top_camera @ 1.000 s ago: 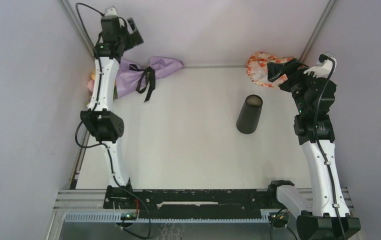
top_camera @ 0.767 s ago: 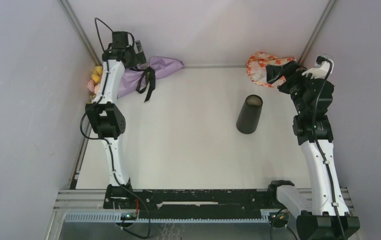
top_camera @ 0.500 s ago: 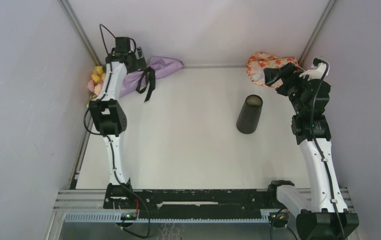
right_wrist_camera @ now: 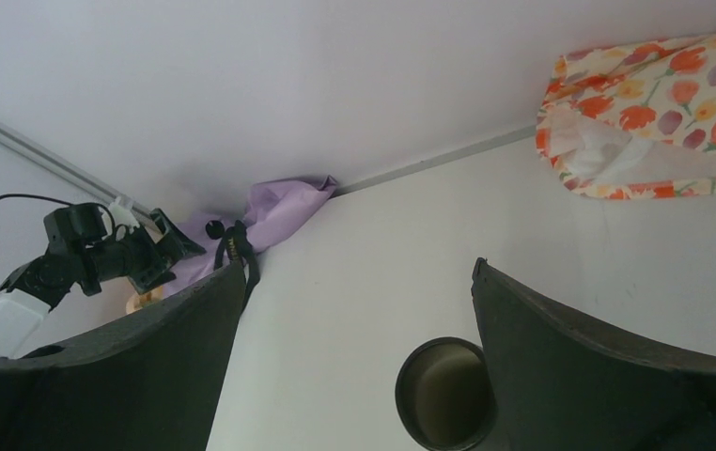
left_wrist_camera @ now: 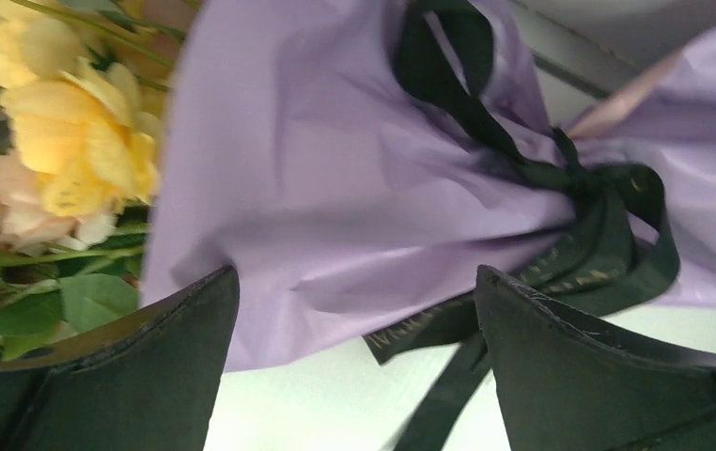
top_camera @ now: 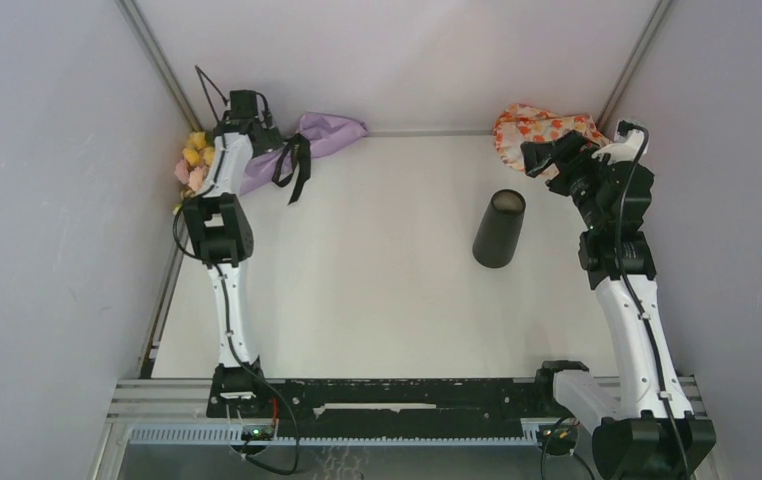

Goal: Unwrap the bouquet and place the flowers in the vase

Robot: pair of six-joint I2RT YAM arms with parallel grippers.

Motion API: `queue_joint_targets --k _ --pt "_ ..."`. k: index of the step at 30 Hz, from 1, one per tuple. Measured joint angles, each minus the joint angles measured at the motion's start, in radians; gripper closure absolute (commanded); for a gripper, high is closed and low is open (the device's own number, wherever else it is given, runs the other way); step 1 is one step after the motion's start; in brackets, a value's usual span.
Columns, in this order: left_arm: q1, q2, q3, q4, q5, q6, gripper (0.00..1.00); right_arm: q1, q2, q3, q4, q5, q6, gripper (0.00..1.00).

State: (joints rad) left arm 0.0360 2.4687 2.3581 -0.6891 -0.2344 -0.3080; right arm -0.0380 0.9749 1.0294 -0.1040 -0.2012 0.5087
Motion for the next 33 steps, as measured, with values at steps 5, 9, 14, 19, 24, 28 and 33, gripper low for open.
queue_joint_targets --k 5,9,14,19,24,28,33 --pt "0.051 0.01 0.0 0.023 0.005 -0.044 0.0 0.0 0.016 -0.006 0.003 -0.009 0.0 0.0" --pt "0.08 0.035 0.0 0.024 0.027 -0.085 0.0 0.0 0.023 -0.007 0.004 -0.014 0.0 0.01" --pt "0.088 0.059 0.0 0.022 0.039 -0.126 0.0 0.0 0.026 -0.007 0.006 -0.024 0.0 0.02" --pt "0.088 0.075 0.02 0.015 0.069 -0.165 0.01 0.0 0.04 -0.011 0.023 -0.041 0.007 0.02" --pt "0.088 0.101 0.047 0.014 0.12 -0.203 0.14 -0.001 0.043 -0.016 0.026 -0.045 0.011 0.03" --pt "0.088 0.104 0.043 0.027 0.19 -0.232 0.78 -0.002 0.043 -0.016 0.026 -0.044 0.013 0.04" --pt "0.081 0.089 -0.042 0.1 0.278 -0.278 1.0 -0.007 0.044 -0.016 0.026 -0.044 0.019 0.04"
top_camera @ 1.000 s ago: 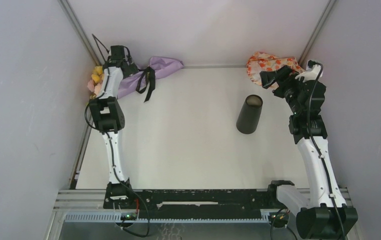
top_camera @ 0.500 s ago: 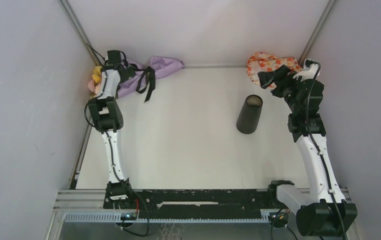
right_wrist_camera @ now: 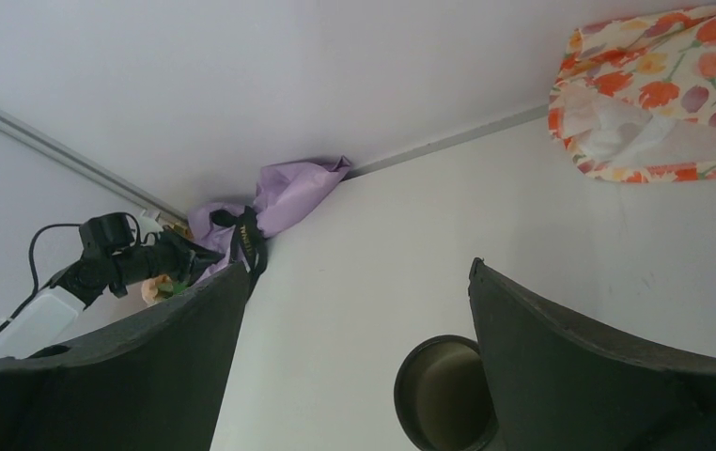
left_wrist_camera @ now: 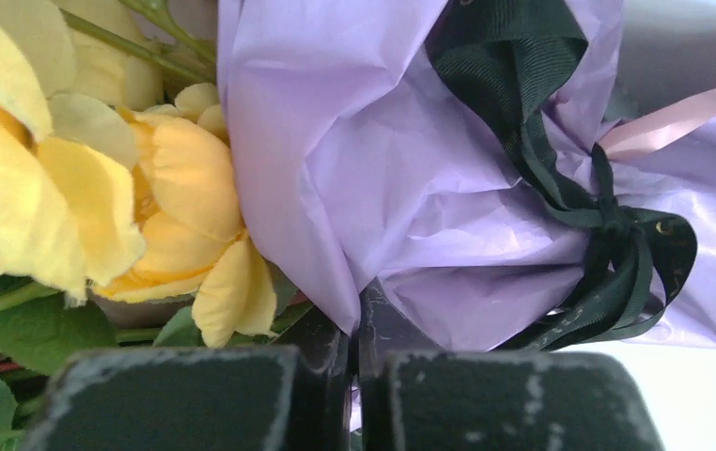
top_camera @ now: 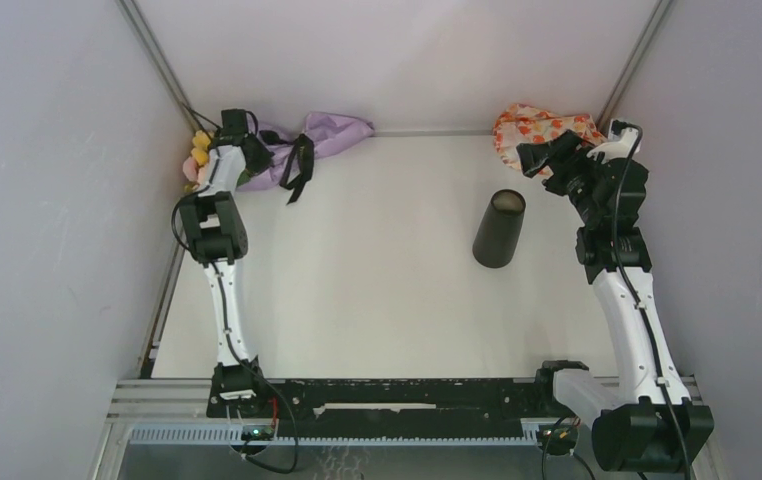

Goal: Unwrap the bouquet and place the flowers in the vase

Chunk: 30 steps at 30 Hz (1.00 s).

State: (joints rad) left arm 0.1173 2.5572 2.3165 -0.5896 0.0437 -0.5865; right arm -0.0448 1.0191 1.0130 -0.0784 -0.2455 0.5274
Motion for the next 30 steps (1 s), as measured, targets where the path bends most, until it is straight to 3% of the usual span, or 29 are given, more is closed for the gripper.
queue_joint_targets --k 8,19,25,30 --pt "-0.029 -0.125 -0.189 0.027 0.068 -0.015 1.0 -0.005 0.003 0.0 0.0 -0.001 0.007 0.05" --pt "-0.283 -0.539 -0.64 0.047 0.188 0.05 1.0 0.006 -0.005 0.0 0.0 -0.038 0.029 0.06" --pt "-0.303 -0.724 -0.936 0.059 0.202 0.063 1.0 0.052 -0.062 0.0 0.0 -0.053 0.024 0.07" --pt "-0.304 -0.832 -1.059 0.063 0.183 0.063 1.0 0.114 -0.109 0.0 -0.004 -0.059 0.017 0.06"
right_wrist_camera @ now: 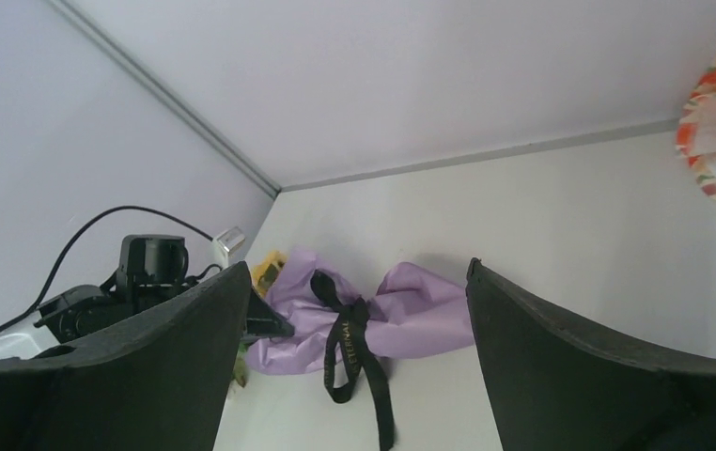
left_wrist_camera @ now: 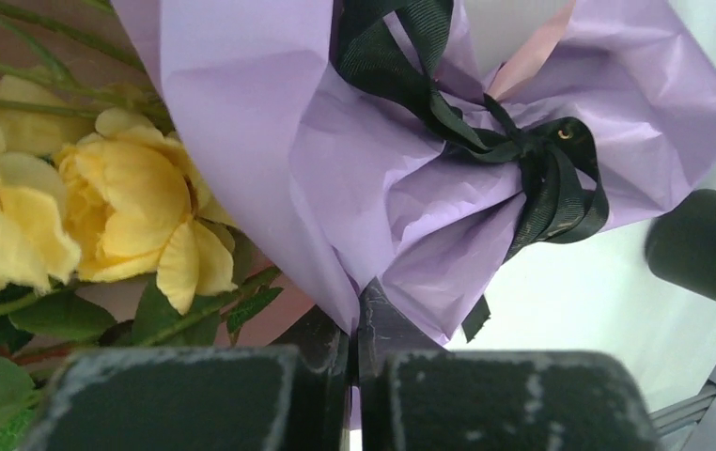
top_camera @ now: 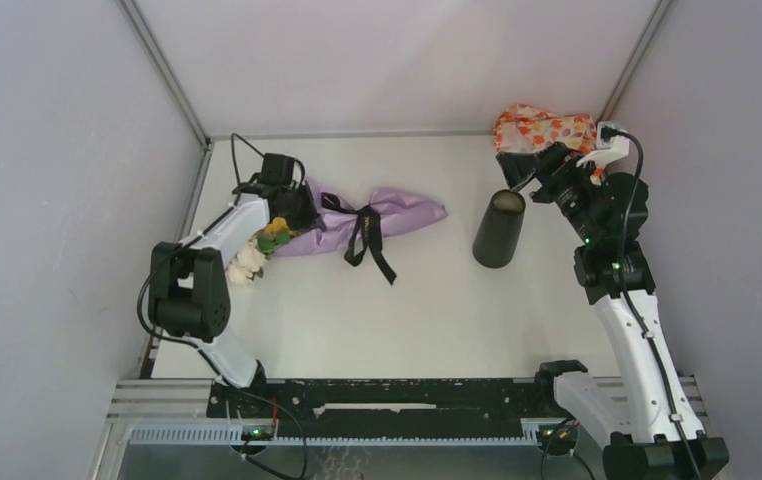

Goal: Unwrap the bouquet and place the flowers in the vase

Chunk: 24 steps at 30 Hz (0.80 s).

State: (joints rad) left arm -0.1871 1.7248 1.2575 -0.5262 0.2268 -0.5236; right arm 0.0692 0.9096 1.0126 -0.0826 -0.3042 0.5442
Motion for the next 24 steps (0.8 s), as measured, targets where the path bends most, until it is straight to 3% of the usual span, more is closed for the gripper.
queue_joint_targets --k 4,5,6,7,8,10,12,20,24 --pt "-0.003 -0.091 -0.042 -0.02 -0.074 0.0 0.99 0.05 -0.028 0.0 -0.018 0.005 -0.008 0.07" --pt "-0.003 -0.102 -0.042 -0.022 -0.082 0.0 0.93 0.068 -0.033 0.0 -0.025 0.01 -0.011 0.07" --pt "-0.003 -0.114 -0.041 -0.022 -0.076 0.0 0.81 0.09 -0.037 0.0 -0.03 0.014 -0.015 0.07" --pt "-0.002 -0.121 -0.04 -0.022 -0.068 0.0 0.52 0.115 -0.039 0.0 -0.035 0.019 -0.018 0.07" --pt "-0.003 -0.129 -0.039 -0.02 -0.057 -0.004 0.34 0.146 -0.04 0.0 -0.041 0.026 -0.023 0.07" --pt "-0.014 -0.14 -0.021 -0.033 -0.057 -0.005 0.14 0.209 -0.039 0.0 -0.053 0.043 -0.03 0.06" --pt "-0.041 -0.145 0.038 -0.066 -0.069 -0.017 0.02 0.274 -0.037 0.0 -0.061 0.069 -0.04 0.06" --pt "-0.089 -0.195 0.132 -0.053 -0.079 -0.063 0.02 0.465 -0.023 0.0 -0.091 0.15 -0.081 0.07" --pt "-0.107 0.005 0.347 -0.06 -0.092 -0.08 0.05 0.49 -0.013 0.0 -0.095 0.167 -0.09 0.08"
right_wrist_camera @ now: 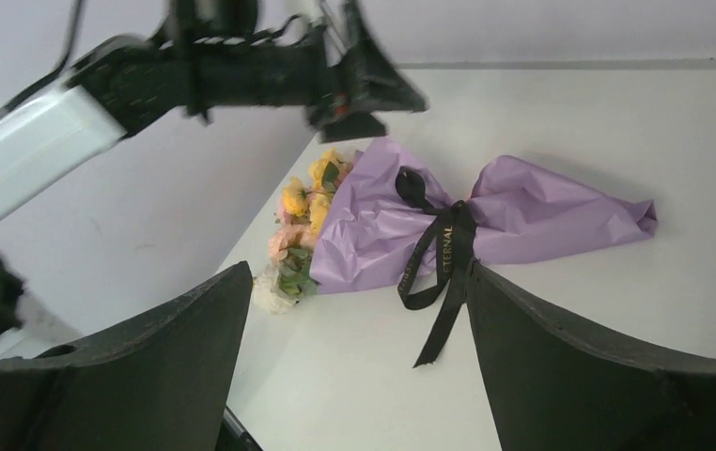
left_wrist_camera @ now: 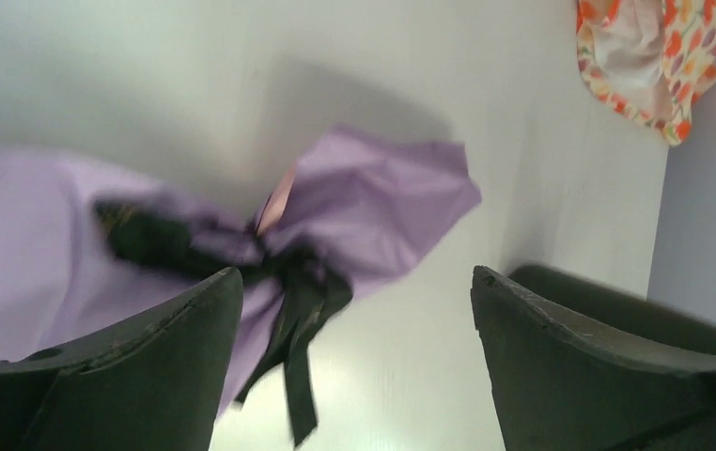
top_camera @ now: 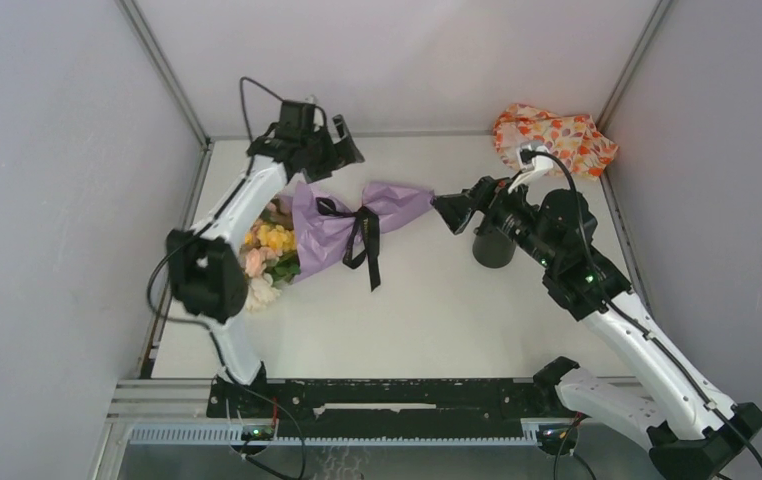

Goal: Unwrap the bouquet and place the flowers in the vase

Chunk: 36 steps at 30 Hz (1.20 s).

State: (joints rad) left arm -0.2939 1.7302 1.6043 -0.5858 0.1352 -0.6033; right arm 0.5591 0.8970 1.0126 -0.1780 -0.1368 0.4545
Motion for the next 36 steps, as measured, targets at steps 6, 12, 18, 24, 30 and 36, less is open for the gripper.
queue_joint_targets --k 6,12,18,24,30,36 --pt "-0.045 0.445 0.433 -0.048 -0.026 -0.003 0.05 0.021 -0.024 0.0 -0.026 0.019 -0.008 0.08" --pt "-0.092 0.622 0.529 -0.129 -0.029 -0.01 0.06 0.024 -0.095 0.0 -0.071 0.055 -0.031 0.08" --pt "-0.137 0.597 0.429 -0.095 -0.019 0.001 0.07 0.024 -0.103 0.0 -0.075 0.059 -0.04 0.08" --pt "-0.269 0.387 -0.006 -0.013 -0.018 0.03 0.07 0.024 -0.091 0.0 -0.082 0.053 -0.042 0.08" --pt "-0.385 0.078 -0.42 0.04 0.012 0.038 0.13 0.026 -0.088 0.0 -0.087 0.037 -0.042 0.08" --pt "-0.36 -0.187 -0.613 0.043 -0.033 0.032 0.11 0.054 -0.051 0.0 -0.091 0.023 -0.04 0.09"
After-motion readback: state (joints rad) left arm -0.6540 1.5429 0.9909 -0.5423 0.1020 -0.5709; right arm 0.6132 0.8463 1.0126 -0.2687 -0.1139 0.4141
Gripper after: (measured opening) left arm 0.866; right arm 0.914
